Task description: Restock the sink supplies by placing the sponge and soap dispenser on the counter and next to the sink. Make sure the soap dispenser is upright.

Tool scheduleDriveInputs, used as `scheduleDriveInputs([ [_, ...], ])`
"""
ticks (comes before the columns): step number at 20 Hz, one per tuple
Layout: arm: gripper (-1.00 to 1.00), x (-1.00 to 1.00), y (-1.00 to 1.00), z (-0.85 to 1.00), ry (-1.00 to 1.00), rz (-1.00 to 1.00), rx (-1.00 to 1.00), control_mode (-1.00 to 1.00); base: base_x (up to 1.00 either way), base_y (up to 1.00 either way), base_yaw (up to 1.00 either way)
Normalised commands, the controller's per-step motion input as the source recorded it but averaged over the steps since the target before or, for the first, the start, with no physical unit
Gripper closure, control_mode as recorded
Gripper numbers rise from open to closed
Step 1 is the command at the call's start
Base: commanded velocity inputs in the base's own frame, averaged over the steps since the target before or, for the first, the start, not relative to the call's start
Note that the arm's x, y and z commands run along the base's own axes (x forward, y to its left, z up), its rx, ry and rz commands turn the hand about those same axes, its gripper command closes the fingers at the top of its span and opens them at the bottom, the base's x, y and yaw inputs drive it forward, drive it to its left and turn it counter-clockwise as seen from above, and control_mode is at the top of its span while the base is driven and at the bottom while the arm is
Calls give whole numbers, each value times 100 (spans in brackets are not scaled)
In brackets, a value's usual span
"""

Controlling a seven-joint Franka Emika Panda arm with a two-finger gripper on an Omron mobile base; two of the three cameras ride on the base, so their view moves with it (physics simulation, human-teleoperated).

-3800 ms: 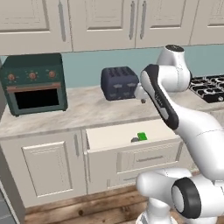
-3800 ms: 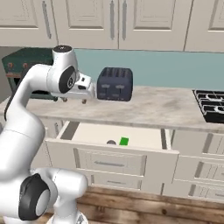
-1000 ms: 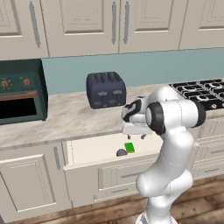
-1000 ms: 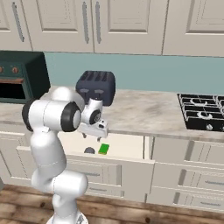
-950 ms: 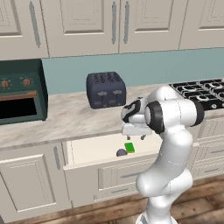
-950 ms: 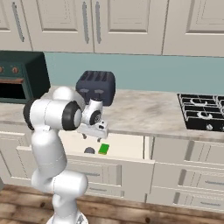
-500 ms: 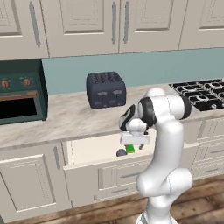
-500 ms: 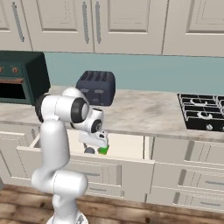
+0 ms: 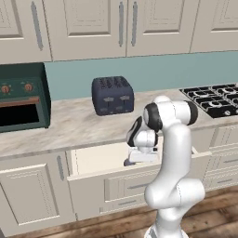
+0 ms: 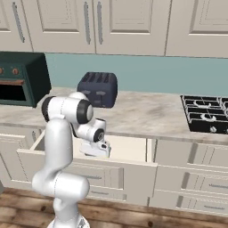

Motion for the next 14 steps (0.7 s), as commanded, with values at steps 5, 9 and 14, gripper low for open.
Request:
scheduleDriveInputs([
  [5,-100,-66,0,0,5,0,0,-100,0,0,0],
  [9,-100,-66,0,0,9,1,-1,-100,0,0,0],
  [14,-100,-74,0,5,4,1,0,-100,0,0,0],
])
